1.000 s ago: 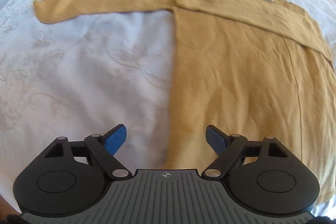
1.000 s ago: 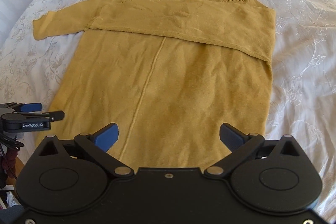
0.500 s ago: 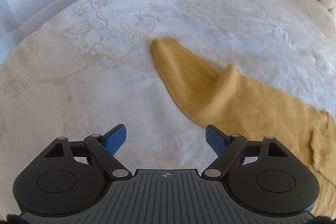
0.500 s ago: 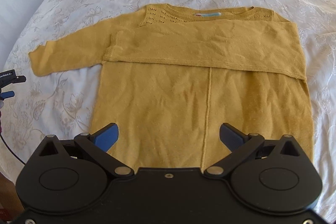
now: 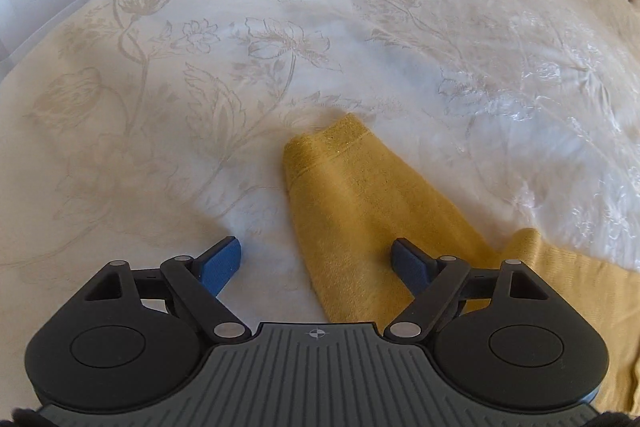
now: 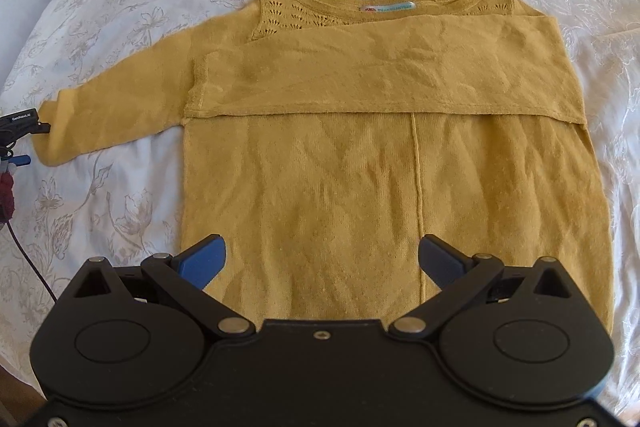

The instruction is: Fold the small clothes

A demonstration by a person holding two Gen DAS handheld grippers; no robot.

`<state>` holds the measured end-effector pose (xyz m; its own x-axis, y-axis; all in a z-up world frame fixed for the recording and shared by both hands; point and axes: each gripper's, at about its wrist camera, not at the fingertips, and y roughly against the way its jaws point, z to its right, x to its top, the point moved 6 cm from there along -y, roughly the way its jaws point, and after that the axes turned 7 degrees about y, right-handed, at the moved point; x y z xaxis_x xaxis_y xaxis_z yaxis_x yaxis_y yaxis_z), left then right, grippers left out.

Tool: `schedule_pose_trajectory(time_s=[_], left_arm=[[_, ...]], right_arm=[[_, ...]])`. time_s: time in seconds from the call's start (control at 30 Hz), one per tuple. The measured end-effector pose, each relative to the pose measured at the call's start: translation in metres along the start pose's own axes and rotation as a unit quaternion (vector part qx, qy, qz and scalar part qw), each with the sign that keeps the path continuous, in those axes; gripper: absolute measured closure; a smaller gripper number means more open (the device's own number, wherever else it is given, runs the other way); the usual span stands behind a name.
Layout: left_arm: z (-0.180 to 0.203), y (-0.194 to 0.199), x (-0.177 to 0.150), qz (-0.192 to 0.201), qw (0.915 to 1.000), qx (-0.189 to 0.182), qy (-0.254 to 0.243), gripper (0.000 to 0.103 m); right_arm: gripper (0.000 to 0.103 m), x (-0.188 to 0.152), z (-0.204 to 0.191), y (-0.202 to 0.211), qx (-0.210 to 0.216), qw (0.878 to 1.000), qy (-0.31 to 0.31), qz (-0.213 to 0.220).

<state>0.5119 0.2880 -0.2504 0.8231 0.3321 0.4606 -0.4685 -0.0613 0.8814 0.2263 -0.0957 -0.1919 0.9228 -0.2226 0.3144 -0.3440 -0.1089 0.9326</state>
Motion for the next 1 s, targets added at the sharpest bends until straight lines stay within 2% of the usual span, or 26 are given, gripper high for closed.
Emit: schedule_pose_trajectory(time_s=[0.07, 0.13, 0.17, 0.2, 0.23, 0.43, 0.6, 0.67, 0.73, 0.8, 0.83, 1.0], left_arm=[[0.003, 0.001, 0.001, 0.018, 0.9998, -0.007, -0.01, 0.043], [0.003, 0.004, 0.001, 0.024, 0.9996, -0.006, -0.014, 0.069], [0.004, 0.007, 0.002, 0.025, 0.9995, -0.014, -0.011, 0.076], [0.004, 0.011, 0.003, 0.026, 0.9993, -0.026, -0.006, 0.089], [0.004, 0.018, 0.004, 0.032, 0.9987, -0.04, 0.001, 0.09], [0.013, 0.079, 0.014, 0.101, 0.9917, -0.08, -0.003, 0.09], [0.032, 0.138, 0.025, 0.16, 0.9793, -0.123, -0.013, 0.091], [0.039, 0.146, 0.025, 0.157, 0.9806, -0.116, -0.015, 0.088], [0.037, 0.138, 0.019, 0.138, 0.9856, -0.098, -0.002, 0.075], [0.03, 0.126, 0.009, 0.114, 0.9893, -0.088, 0.02, 0.071], [0.026, 0.115, 0.004, 0.1, 0.9907, -0.088, 0.025, 0.065], [0.017, 0.078, -0.01, 0.06, 0.9961, -0.064, -0.001, 0.053]], right_arm=[[0.001, 0.003, -0.004, -0.002, 0.001, 1.0, 0.007, -0.003], [0.001, 0.005, -0.009, -0.004, 0.001, 1.0, 0.015, -0.004], [0.001, 0.006, -0.01, -0.005, 0.003, 1.0, 0.017, -0.004], [0.001, 0.006, -0.013, -0.005, 0.005, 1.0, 0.02, -0.005], [0.001, 0.006, -0.014, -0.005, 0.007, 1.0, 0.023, -0.005], [0.001, 0.002, -0.017, -0.002, 0.019, 0.999, 0.033, 0.002], [0.001, -0.005, -0.011, 0.002, 0.034, 0.999, 0.027, 0.011], [0.001, -0.008, -0.008, 0.003, 0.043, 0.999, 0.027, 0.013], [0.001, -0.01, -0.004, 0.004, 0.047, 0.998, 0.03, 0.012], [0.001, -0.009, 0.0, 0.009, 0.043, 0.998, 0.031, 0.019], [0.001, -0.008, 0.004, 0.012, 0.038, 0.999, 0.028, 0.026], [0.001, -0.009, 0.017, 0.015, 0.033, 0.999, -0.018, 0.033]])
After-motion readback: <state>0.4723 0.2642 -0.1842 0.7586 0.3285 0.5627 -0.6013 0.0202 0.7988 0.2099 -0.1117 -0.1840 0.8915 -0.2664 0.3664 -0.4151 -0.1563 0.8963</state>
